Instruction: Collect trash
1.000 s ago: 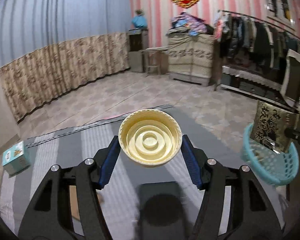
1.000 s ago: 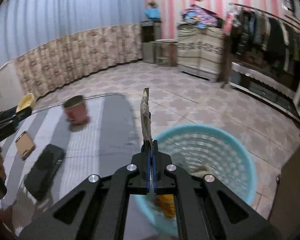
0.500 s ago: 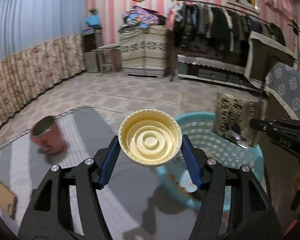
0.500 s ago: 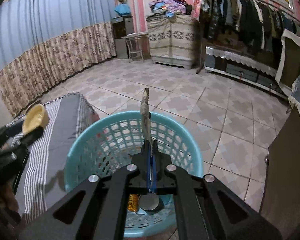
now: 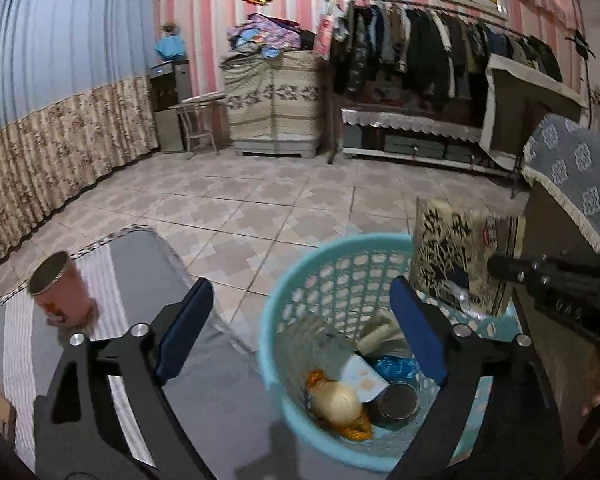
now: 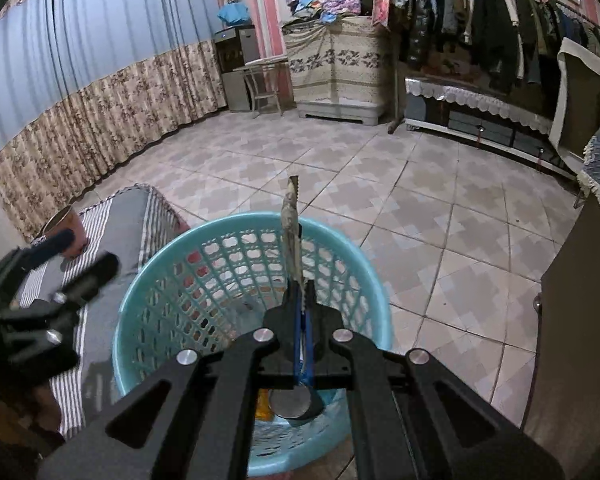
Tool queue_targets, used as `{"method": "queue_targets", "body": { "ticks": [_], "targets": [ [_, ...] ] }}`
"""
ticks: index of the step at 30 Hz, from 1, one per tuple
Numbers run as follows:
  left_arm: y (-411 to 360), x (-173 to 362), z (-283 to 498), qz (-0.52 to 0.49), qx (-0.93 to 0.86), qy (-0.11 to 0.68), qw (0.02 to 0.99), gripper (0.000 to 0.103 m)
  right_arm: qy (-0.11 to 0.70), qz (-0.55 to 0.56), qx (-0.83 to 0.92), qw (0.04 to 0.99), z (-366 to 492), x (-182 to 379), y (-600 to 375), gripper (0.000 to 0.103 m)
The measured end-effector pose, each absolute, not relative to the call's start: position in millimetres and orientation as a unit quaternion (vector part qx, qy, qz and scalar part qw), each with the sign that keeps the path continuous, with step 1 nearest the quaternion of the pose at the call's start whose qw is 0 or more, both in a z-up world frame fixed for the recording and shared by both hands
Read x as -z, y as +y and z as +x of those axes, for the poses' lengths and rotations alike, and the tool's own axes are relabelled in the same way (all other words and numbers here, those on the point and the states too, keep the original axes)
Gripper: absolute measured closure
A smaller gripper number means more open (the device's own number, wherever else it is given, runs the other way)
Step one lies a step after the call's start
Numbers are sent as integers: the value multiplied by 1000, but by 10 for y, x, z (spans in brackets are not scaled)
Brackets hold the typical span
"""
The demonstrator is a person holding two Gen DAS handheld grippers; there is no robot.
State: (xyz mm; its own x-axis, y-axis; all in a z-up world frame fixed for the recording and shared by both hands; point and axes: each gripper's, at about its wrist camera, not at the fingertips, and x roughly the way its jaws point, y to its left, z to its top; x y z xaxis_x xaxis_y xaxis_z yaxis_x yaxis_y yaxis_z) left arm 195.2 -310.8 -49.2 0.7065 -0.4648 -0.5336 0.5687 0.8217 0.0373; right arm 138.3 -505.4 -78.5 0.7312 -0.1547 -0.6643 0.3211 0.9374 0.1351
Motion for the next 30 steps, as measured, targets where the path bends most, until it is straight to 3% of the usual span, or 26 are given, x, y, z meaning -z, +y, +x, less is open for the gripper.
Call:
{"method": "queue_targets", "body": {
  "ticks": [2, 8, 9, 10, 11, 12, 14, 16, 18, 24, 30],
  "targets": [
    [-2992, 437, 1949, 95, 262, 252, 927, 6, 347, 118, 122, 922, 1419, 807, -4999, 101],
    [-2544, 280, 1912, 88, 215, 234, 944, 6, 354, 117, 103, 922, 1571, 897, -4810, 98],
    [-2446, 259, 1904, 85, 206, 233, 946, 6, 355, 117, 103, 922, 1590, 915, -4785, 89],
    [-2375, 239, 1898, 82, 202, 233, 948, 6, 355, 118, 103, 922, 1597, 933, -4776, 68],
    [-2280, 217, 1884, 79, 196, 232, 949, 6, 353, 119, 103, 922, 1596, 926, -4778, 57],
    [-2204, 199, 1870, 76, 190, 231, 951, 6, 349, 120, 104, 924, 1602, 932, -4765, 51],
    [-2064, 156, 1845, 71, 181, 227, 954, 6, 348, 114, 109, 924, 1624, 941, -4726, 49],
    [-1916, 113, 1803, 67, 173, 221, 958, 5, 341, 112, 111, 927, 1613, 938, -4692, 25],
    [-1741, 61, 1756, 62, 162, 216, 961, 5, 327, 101, 124, 932, 1573, 894, -4618, 16],
    [-1300, -18, 1562, 46, 137, 205, 968, 5, 304, 75, 124, 942, 1445, 722, -4271, 4],
    [-893, -24, 1283, 36, 107, 199, 973, 5, 260, 51, 110, 958, 1205, 445, -3693, 4]
  ]
}}
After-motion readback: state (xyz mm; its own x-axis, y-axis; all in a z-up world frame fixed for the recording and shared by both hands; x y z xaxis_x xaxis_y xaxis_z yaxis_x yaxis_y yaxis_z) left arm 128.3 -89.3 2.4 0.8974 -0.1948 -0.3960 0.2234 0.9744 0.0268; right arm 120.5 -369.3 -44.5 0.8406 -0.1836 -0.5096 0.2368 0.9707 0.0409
